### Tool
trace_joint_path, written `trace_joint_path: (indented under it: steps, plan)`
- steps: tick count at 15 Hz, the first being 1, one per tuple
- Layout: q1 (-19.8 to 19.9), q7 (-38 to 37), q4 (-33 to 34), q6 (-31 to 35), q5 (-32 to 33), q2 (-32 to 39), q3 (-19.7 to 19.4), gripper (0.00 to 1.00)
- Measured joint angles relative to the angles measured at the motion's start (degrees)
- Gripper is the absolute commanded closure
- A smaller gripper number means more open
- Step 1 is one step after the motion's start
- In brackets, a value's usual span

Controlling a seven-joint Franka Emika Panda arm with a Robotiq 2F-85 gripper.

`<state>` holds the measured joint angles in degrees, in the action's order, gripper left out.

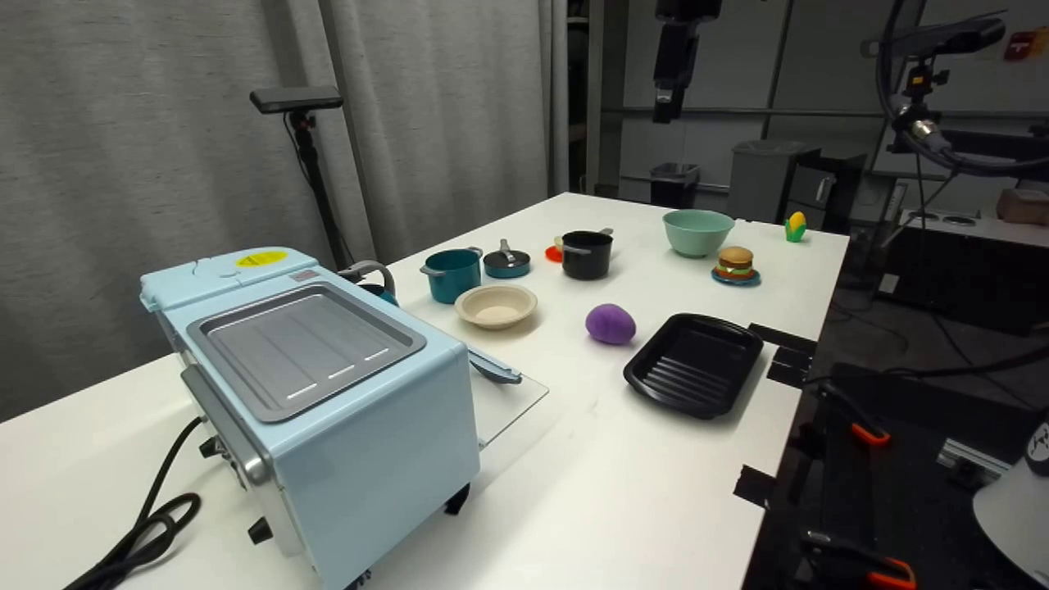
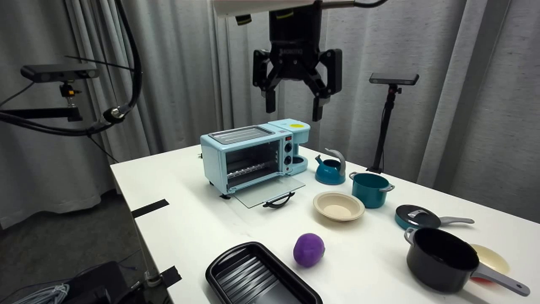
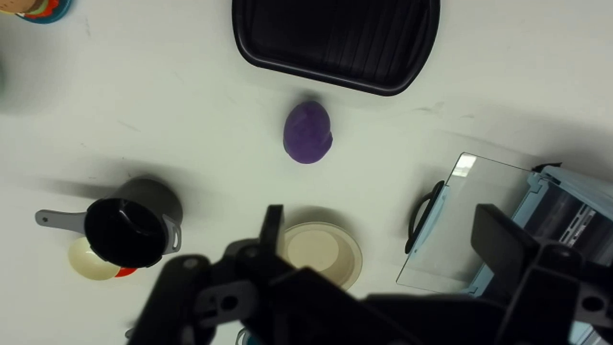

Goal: Close the toaster oven.

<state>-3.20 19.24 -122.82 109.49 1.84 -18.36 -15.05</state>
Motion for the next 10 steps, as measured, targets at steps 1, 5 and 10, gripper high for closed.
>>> trace_joint_path:
  steps: [1, 5, 10]
  plan:
    - [0.0, 0.0, 0.2, -0.2, 0.0, -0.1, -0.1, 0.00]
    - [1.2, 0.0, -0.4, 0.0, 0.0, 0.0, 1.1, 0.00]
    - [1.2, 0.1, -3.8, 5.6, -2.5, 2.0, 2.3, 0.00]
